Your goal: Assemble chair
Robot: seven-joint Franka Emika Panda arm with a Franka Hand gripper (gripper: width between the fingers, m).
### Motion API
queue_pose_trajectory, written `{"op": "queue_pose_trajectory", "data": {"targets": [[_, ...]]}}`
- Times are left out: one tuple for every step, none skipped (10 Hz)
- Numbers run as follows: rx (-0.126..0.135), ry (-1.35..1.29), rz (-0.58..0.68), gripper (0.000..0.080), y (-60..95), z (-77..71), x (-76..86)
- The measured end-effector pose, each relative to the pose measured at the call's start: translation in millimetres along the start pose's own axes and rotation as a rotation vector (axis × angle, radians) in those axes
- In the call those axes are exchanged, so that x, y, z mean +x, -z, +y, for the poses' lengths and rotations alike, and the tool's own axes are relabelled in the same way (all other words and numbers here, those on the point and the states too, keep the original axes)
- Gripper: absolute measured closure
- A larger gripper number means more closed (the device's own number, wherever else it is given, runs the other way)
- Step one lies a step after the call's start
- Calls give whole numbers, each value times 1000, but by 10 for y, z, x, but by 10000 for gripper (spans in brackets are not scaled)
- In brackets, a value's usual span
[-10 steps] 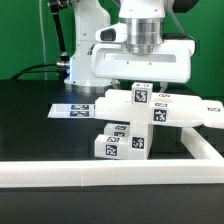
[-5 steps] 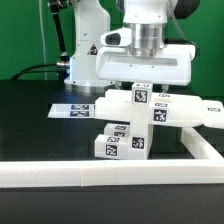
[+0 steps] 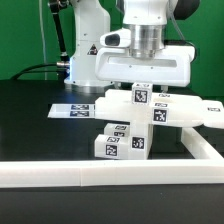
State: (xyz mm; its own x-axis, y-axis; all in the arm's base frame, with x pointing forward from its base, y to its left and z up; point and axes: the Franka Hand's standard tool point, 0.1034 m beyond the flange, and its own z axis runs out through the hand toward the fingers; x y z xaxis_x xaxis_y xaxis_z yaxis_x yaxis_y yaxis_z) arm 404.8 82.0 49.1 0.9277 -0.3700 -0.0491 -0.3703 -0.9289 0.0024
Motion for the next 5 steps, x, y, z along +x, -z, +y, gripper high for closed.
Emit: {"op": "queue_pose_trajectory", "data": {"targets": [[-1,8,-1,150,-6,6,0],[-1,-4,-1,150,-6,5,-1],[-1,-12,-1,150,-7,5,-1],[-2,-40,-2,150,-8,0,-7],[-3,-89,-4,150,-11,-19,-25]]}}
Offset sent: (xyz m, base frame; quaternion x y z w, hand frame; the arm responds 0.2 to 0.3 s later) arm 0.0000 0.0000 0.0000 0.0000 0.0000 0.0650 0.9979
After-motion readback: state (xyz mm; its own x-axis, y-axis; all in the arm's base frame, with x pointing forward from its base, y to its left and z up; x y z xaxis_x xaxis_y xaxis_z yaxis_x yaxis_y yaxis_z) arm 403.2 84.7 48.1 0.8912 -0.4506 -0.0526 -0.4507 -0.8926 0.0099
